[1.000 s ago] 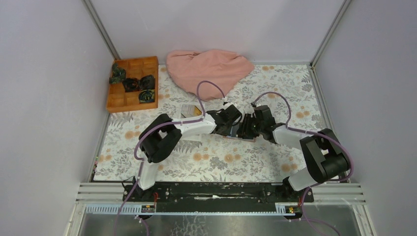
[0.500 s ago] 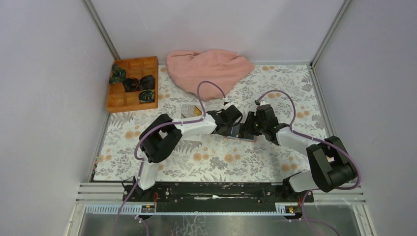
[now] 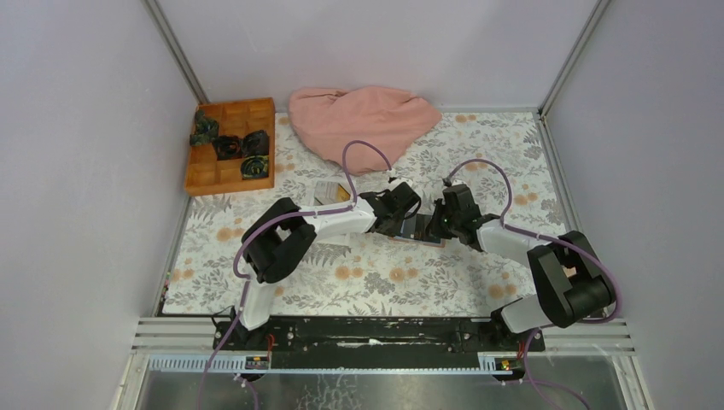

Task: Put the credit cards into the card holder
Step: Insert the credit card into the card holder.

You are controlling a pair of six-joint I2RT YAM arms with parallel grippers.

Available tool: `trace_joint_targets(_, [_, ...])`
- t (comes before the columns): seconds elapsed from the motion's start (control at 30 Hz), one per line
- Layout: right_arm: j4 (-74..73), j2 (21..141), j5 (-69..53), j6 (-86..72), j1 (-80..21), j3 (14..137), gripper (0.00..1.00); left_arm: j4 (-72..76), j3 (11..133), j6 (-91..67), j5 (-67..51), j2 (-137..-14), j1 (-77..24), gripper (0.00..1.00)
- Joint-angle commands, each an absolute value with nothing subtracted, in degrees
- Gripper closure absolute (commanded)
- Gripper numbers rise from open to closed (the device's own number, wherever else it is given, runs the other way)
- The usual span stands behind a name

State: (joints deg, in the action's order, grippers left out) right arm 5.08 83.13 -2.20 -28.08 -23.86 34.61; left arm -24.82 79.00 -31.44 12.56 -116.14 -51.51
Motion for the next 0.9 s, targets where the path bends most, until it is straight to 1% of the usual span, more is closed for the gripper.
trace_joint_targets(0.0, [5.4,84.5,-0.3,-27.3,-24.8,35.5,0.99,-24.8,77.4,-32.3,8.0,-120.0,-52.7,1.0])
trace_joint_targets(0.87, [6.3,88.2,0.5,-28.3,-28.6,38.4,0.99,-24.6,77.4,-32.0,7.8,-120.2,-52.7,1.0])
